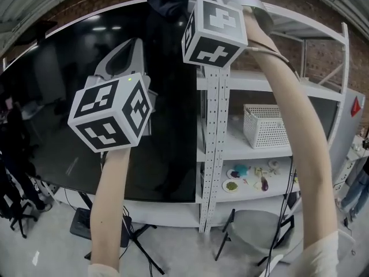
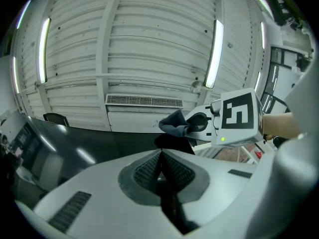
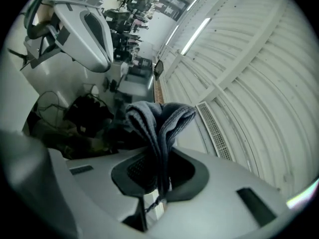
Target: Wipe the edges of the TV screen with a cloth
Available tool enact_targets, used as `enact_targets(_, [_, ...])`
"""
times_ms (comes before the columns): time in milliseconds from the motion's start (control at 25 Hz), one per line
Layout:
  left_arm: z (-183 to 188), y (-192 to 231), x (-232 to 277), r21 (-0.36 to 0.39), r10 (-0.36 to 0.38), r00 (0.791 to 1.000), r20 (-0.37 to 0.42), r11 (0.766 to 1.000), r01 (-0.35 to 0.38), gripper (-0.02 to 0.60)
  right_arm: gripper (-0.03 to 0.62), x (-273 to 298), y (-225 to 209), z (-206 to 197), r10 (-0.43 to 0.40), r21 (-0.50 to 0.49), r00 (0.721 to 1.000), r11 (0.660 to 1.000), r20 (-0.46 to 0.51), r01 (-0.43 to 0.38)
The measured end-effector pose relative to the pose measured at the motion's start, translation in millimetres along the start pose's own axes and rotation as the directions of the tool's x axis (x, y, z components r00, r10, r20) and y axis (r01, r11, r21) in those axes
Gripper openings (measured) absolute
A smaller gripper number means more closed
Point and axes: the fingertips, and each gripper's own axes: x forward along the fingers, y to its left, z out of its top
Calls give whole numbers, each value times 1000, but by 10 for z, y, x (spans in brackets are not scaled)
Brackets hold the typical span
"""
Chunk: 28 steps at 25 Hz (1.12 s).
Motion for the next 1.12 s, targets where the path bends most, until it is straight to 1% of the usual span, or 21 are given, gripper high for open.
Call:
enact_targets(80, [52, -1, -79, 6, 9, 1000, 5, 1000, -9, 14, 49, -116, -62, 74, -60, 73, 997, 996, 47, 56])
enact_targets(160, [74, -21, -188, 12, 14, 1000, 7, 1000, -14, 14, 49, -305, -63, 192, -124, 166, 987, 980, 101, 106])
enact_targets(200, [72, -37, -260, 17, 17, 1000, 6, 1000, -17, 14, 49, -419, -20, 269, -144, 217, 981, 969, 129, 114])
enact_targets(240, [62, -53, -350, 26, 23, 1000, 4, 999, -23, 14, 49, -544, 55, 360, -152, 274, 975, 956, 159, 105])
enact_targets(320, [29, -85, -570, 57, 43, 999, 7, 997, -43, 14, 49, -815, 268, 552, -152, 399, 962, 916, 226, 51])
enact_targets(400, [-20, -137, -830, 85, 62, 998, 26, 994, -64, 14, 49, -1109, 535, 678, -155, 500, 948, 866, 277, -5])
enact_targets(440, [-63, -173, -982, 96, 70, 997, 30, 993, -73, 14, 49, -1260, 701, 703, -159, 547, 944, 836, 290, -28])
enact_targets(480, [-126, -207, -1157, 107, 81, 996, 25, 991, -83, 14, 49, -1412, 901, 713, -162, 600, 942, 799, 296, -51])
enact_targets(520, [-209, -235, -1355, 121, 96, 995, 10, 988, -96, 14, 49, -1563, 1134, 719, -161, 655, 942, 752, 296, -77])
enact_targets(560, [-307, -260, -1571, 137, 114, 993, -11, 984, -112, 15, 49, -1710, 1394, 727, -155, 712, 944, 694, 291, -105])
enact_targets(600, [-410, -291, -1793, 149, 132, 991, -35, 981, -125, 14, 49, -1855, 1669, 744, -147, 770, 948, 624, 282, -132])
enact_targets(640, [-519, -333, -2013, 155, 145, 988, -61, 979, -134, 14, 49, -2000, 1941, 772, -140, 829, 952, 537, 270, -156])
enact_targets(720, [-781, -442, -2426, 157, 158, 980, -121, 978, -138, 14, 49, -2303, 2437, 864, -131, 919, 958, 341, 255, -198])
enact_targets(760, [-941, -500, -2622, 153, 165, 974, -154, 978, -141, 14, 49, -2465, 2677, 919, -112, 941, 961, 259, 253, -218])
enact_targets(800, [-1117, -552, -2816, 147, 176, 967, -187, 978, -150, 15, 49, -2632, 2922, 976, -78, 953, 964, 191, 255, -237])
enact_targets(840, [-1302, -590, -3005, 139, 194, 957, -217, 976, -166, 14, 49, -2796, 3159, 1031, -39, 958, 965, 134, 259, -252])
enact_targets(920, [-1668, -632, -3350, 108, 235, 931, -278, 971, -213, 15, 49, -3087, 3558, 1124, 32, 963, 963, 42, 266, -267])
enact_targets(960, [-1830, -655, -3508, 84, 250, 916, -314, 968, -235, 14, 49, -3217, 3721, 1167, 64, 963, 961, 6, 269, -270])
enact_targets(1040, [-2058, -745, -3808, 58, 253, 886, -388, 966, -251, 14, 49, -3455, 3978, 1265, 124, 959, 951, -48, 284, -280])
enact_targets(1120, [-2192, -857, -4070, 72, 242, 860, -450, 969, -235, 15, 49, -3637, 4132, 1352, 159, 951, 938, -81, 307, -297])
